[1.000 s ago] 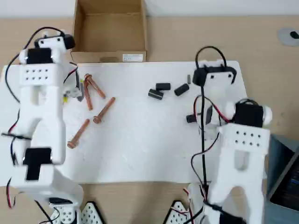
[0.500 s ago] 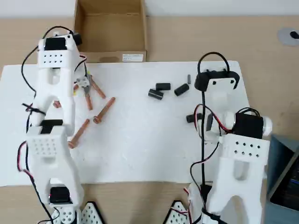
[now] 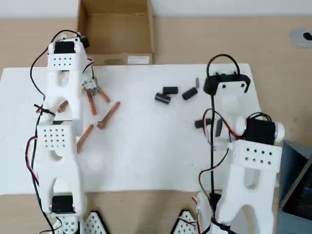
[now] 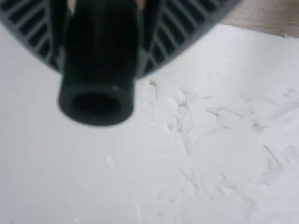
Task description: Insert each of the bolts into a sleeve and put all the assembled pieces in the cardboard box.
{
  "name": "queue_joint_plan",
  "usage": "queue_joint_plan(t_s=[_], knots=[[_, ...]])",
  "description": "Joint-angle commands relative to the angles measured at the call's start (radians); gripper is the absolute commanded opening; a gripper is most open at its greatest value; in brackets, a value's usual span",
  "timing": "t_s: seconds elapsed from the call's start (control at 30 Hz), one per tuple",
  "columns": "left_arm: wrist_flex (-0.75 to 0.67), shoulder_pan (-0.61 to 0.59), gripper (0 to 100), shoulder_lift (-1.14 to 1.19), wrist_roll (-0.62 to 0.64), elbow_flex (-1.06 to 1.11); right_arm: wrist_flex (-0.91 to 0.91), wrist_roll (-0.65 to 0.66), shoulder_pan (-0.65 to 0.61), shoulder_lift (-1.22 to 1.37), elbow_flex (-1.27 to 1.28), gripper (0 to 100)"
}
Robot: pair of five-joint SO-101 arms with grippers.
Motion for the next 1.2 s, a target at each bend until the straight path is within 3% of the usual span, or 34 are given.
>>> queue_joint_plan(t_s=[0.0, 0.33, 0.5, 0.77, 0.97, 1.17], knots=[[0.005, 0.003, 13, 0.021, 0.009, -0.084, -0.015, -0.002, 0.012, -0.024, -0.001, 1.2], [0.005, 0.002, 13, 0.182, 0.009, -0.244, -0.012, -0.002, 0.012, -0.024, -0.001, 1.2], [0.008, 0.002, 2, 0.205, 0.005, -0.258, -0.014, -0.002, 0.012, -0.024, -0.001, 1.2], [0.025, 0.006, 1, 0.206, 0.008, -0.253, -0.015, -0.003, 0.012, -0.024, -0.001, 1.2], [0.051, 0.005, 1, 0.193, 0.005, -0.273, -0.011, -0.006, 0.012, -0.028, -0.004, 1.2], [0.051, -0.008, 1, 0.019, 0.006, -0.239, 0.002, -0.008, 0.008, -0.03, -0.025, 1.2]])
